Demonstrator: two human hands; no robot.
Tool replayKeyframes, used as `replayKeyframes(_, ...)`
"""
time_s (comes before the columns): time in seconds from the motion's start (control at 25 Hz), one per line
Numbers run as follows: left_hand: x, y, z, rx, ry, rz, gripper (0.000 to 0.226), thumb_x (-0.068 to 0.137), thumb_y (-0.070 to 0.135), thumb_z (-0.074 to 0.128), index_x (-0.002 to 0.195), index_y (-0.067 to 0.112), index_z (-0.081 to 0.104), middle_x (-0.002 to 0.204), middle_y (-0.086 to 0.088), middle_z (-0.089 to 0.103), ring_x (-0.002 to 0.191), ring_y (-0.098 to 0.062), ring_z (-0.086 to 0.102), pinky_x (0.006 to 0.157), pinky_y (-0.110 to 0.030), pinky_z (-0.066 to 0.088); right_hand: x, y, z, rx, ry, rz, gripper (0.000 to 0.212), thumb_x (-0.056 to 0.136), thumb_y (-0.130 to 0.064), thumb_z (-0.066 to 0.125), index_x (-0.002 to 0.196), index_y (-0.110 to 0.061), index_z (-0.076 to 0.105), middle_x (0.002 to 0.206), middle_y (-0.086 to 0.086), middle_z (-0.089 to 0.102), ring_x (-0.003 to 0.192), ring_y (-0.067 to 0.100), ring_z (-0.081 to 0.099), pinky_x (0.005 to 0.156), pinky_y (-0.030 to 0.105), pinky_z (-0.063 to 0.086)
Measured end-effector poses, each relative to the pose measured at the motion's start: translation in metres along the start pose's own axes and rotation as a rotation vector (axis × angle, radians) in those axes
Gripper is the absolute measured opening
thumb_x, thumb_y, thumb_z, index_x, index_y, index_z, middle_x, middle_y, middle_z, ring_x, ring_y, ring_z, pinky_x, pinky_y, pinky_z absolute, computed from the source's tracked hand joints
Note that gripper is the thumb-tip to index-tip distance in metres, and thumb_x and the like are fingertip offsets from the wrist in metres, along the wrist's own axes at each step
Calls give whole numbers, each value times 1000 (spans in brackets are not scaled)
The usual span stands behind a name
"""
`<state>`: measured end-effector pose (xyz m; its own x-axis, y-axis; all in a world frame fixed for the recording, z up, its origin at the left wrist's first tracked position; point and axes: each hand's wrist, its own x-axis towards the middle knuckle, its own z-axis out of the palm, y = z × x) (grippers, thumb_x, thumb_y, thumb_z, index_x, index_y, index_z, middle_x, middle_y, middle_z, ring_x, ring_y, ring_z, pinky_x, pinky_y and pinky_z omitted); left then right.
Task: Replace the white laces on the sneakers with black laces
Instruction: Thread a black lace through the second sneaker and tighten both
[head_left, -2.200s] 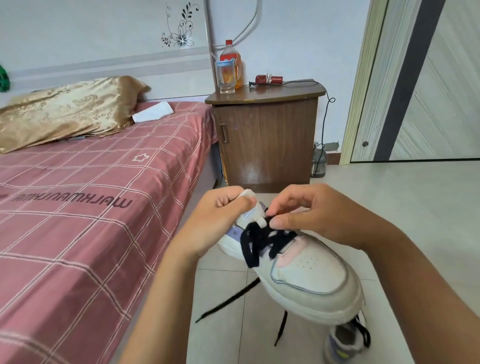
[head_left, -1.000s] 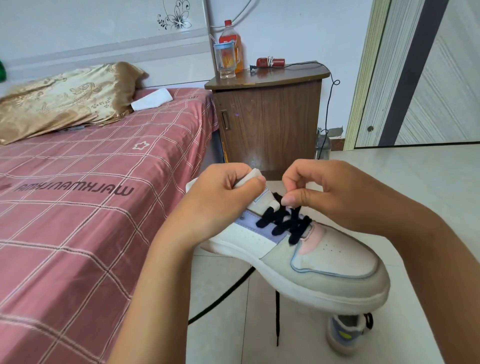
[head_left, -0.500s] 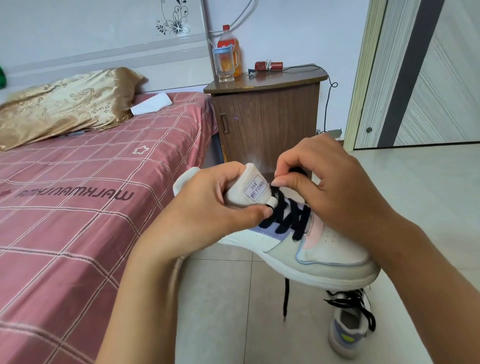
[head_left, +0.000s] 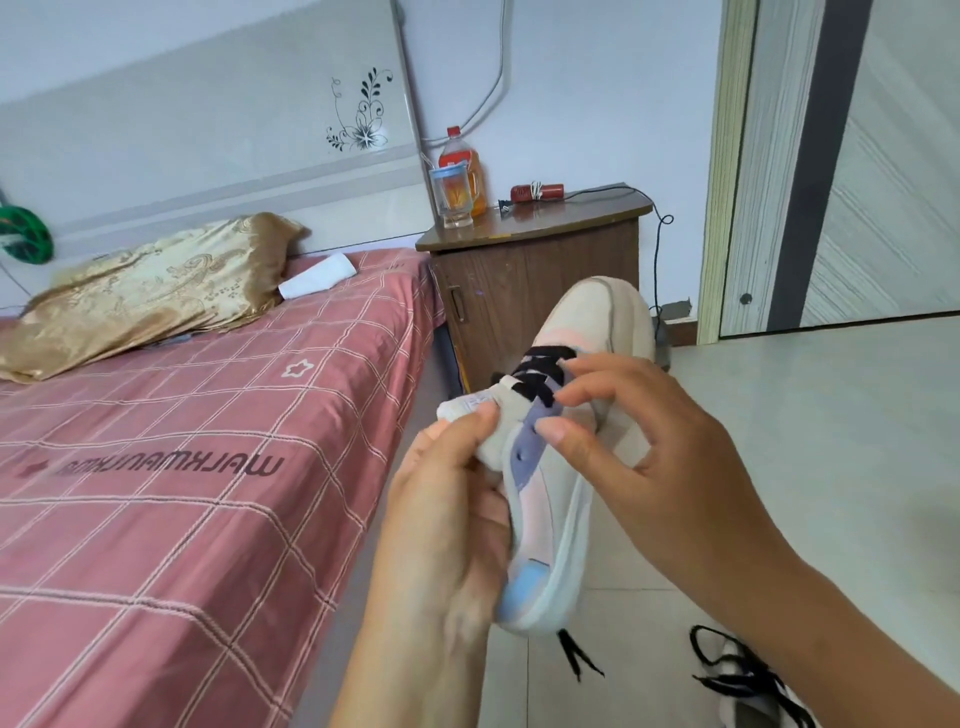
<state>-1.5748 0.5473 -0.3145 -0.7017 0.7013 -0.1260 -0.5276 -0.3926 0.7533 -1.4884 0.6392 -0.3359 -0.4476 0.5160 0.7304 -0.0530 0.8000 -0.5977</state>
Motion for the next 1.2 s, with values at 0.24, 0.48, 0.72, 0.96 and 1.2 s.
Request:
replayKeyframes(0.24,-22,-17,16,-23,4,175,22,64,8,62,85,10,63,94,-23,69,82,-28,63,72,-36,50,5,-6,-4,60,258,12,17,80,-32,55,88,-17,61,101,-11,51,102,18,55,86,24,45)
replayKeyframes(0.48,-28,-21,24,-104,3,183,22,51,0,64,66,16,64,79,-15,71,57,-20,67,51,-31,54,5,-11,-5,56,300,-55,11,80,-20,54,86,-16,63,101,-6,52,103,22,55,89,33,46)
replayKeyframes(0.72,-33,-20,33,-236,12,255,18,61,-7,61,75,3,65,80,-22,71,62,-23,70,51,-25,56,4,-11,-14,-152,239,-257,24,89,-18,54,103,-8,71,109,7,58,105,23,56,93,24,44)
replayKeyframes(0.96,-33,-27,29,-187,42,296,24,52,4,74,71,10,61,72,-17,67,55,-21,65,49,-29,53,-7,-10,-7,-163,175,-308,30,92,-21,50,109,-4,69,125,13,56,116,21,56,97,29,47)
replayKeyframes(1.2,-25,-36,25,132,125,521,24,56,18,73,56,24,50,59,-11,52,55,-15,53,64,-40,51,-2,-4,-14,-32,174,-221,24,89,-20,54,104,-11,70,117,5,60,109,14,58,94,20,44)
